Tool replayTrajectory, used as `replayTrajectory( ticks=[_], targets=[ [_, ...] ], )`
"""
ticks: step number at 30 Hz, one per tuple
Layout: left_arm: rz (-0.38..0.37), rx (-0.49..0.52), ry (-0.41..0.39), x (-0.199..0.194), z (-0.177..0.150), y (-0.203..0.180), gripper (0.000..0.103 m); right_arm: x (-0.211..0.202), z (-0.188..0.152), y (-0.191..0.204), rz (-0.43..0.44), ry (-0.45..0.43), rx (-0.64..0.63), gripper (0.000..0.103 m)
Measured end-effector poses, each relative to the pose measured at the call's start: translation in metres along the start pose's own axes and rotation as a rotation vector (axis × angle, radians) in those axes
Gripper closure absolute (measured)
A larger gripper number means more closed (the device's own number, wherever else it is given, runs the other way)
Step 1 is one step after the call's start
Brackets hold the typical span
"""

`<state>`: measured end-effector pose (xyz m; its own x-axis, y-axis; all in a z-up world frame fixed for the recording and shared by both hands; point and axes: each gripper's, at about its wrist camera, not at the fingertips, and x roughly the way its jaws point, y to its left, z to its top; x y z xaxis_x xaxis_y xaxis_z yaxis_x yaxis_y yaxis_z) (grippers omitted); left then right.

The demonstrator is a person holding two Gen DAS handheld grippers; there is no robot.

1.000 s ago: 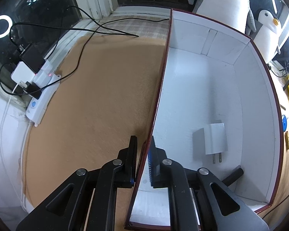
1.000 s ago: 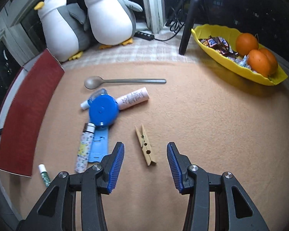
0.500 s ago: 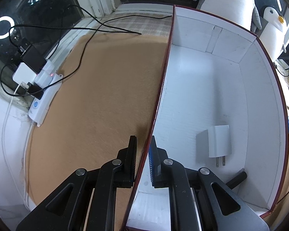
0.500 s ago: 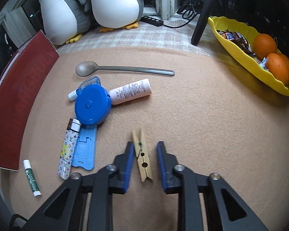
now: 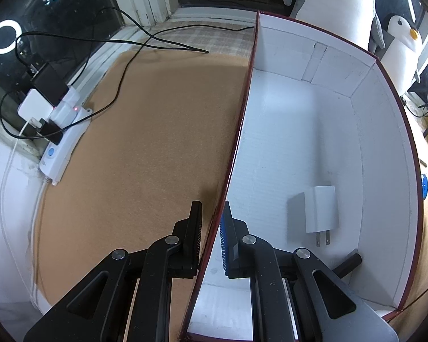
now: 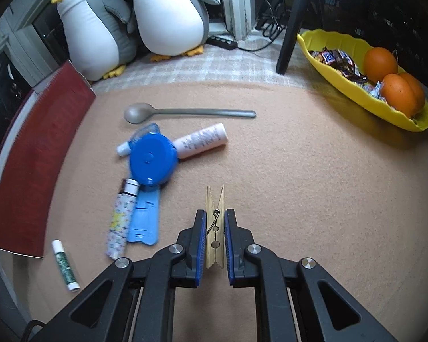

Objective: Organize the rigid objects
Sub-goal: 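Grasp the wooden clothespin with the right tool, then carry the clothespin into the box and release it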

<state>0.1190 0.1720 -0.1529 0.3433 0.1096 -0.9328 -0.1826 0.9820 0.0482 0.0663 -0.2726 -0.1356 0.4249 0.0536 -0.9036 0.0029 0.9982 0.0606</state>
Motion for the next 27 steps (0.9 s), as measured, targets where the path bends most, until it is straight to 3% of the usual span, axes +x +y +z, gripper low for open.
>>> replayTrajectory(
  ticks=[6, 15, 27],
  targets=[
    [-0.039, -0.018, -0.015, -0.006, -0.006, 0.006, 0.093, -0.036, 0.008, 0.042, 0.057, -0.067, -0.052, 0.092],
    [-0.094, -0.028, -0.048, -0.017, -0.018, 0.013, 0.093, -0.076, 0.013, 0.134, 0.167, -0.137, -0.190, 0.092],
    [-0.134, -0.034, -0.086, -0.022, -0.022, 0.019, 0.094, -0.069, 0.004, 0.236, 0.257, -0.124, -0.306, 0.092]
  ],
)
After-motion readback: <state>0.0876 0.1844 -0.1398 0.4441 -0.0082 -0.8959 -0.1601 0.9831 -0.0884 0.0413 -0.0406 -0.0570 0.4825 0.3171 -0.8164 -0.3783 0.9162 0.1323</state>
